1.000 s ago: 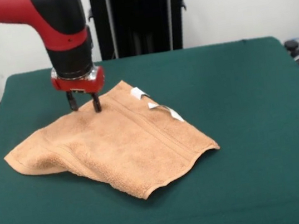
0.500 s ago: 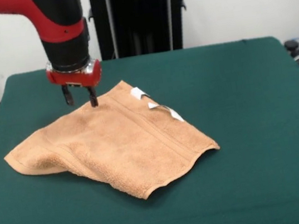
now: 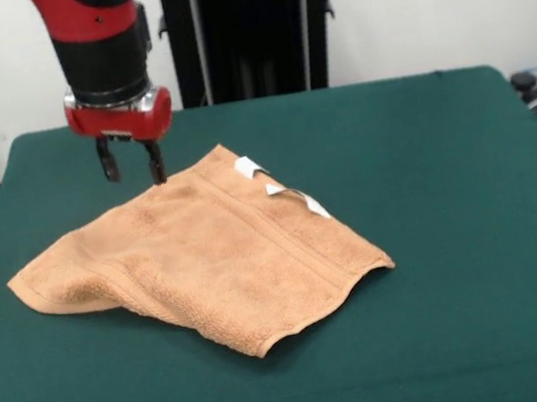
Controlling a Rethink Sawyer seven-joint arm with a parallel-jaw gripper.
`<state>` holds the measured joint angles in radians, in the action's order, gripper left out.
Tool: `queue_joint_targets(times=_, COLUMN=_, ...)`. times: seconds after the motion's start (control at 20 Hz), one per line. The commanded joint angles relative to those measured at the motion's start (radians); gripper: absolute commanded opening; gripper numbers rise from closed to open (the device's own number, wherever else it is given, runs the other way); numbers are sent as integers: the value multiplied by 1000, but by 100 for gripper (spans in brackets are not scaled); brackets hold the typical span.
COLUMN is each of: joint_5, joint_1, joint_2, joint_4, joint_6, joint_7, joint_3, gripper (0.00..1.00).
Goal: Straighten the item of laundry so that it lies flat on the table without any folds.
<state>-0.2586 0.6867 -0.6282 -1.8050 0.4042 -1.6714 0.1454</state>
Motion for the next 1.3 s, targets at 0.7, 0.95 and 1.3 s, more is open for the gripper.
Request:
queue_joint_targets(times=0.7, joint_5=98, joint_1=-10, joint_2=-108, joint_4=-171, joint_6=6, joint_7=-103, joint_3=140, gripper=100)
queue_joint_targets(times=0.95, joint_5=86, joint_1=-83, joint_2=-95, joint_4=-141, joint_6=29, joint_7=-145, joint_3=74, gripper=100)
queue_joint_targets(times=1.3, joint_5=109, joint_1=-148, joint_2=-91, joint_4=-169, joint_6=-23, joint_7=-215, joint_3=47, gripper=100)
